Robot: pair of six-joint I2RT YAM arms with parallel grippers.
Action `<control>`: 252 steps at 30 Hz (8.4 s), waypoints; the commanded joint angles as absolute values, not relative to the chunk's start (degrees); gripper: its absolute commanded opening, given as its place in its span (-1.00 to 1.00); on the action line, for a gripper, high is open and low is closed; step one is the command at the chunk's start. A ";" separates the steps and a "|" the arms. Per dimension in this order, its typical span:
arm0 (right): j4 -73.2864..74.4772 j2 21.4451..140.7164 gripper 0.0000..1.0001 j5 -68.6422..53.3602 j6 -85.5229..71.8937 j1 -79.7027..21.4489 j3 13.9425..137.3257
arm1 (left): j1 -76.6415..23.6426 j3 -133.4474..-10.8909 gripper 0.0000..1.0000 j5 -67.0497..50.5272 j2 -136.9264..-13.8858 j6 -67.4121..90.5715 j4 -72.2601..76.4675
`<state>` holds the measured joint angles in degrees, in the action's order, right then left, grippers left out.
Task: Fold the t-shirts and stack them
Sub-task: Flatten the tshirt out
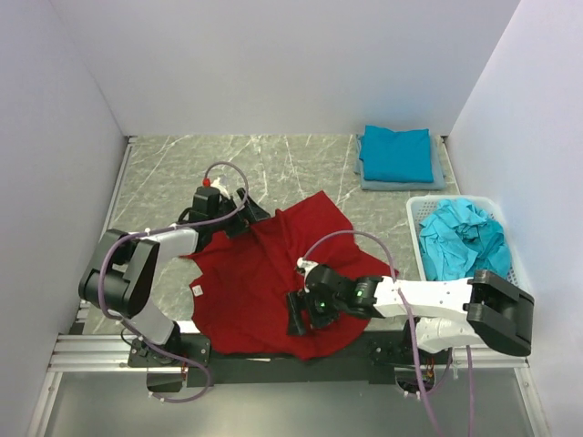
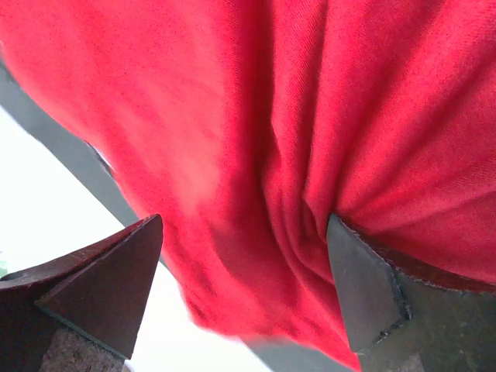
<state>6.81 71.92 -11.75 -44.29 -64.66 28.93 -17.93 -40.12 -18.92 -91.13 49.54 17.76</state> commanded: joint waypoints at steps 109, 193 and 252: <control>35.60 128.50 -0.88 17.49 -22.59 -27.60 103.02 | 2.37 -38.58 -0.99 5.36 -75.33 45.97 -5.62; 28.74 126.83 0.75 20.30 -16.09 -23.73 122.35 | 4.66 -89.11 0.99 -4.39 -109.95 22.15 12.05; 31.46 122.52 0.88 0.35 -25.84 -21.01 90.87 | 9.67 -60.72 0.92 -13.53 -105.28 39.37 -2.72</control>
<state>27.57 119.96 -0.97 -26.28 -23.05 88.05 9.67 -57.56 -7.33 -101.82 41.12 -2.35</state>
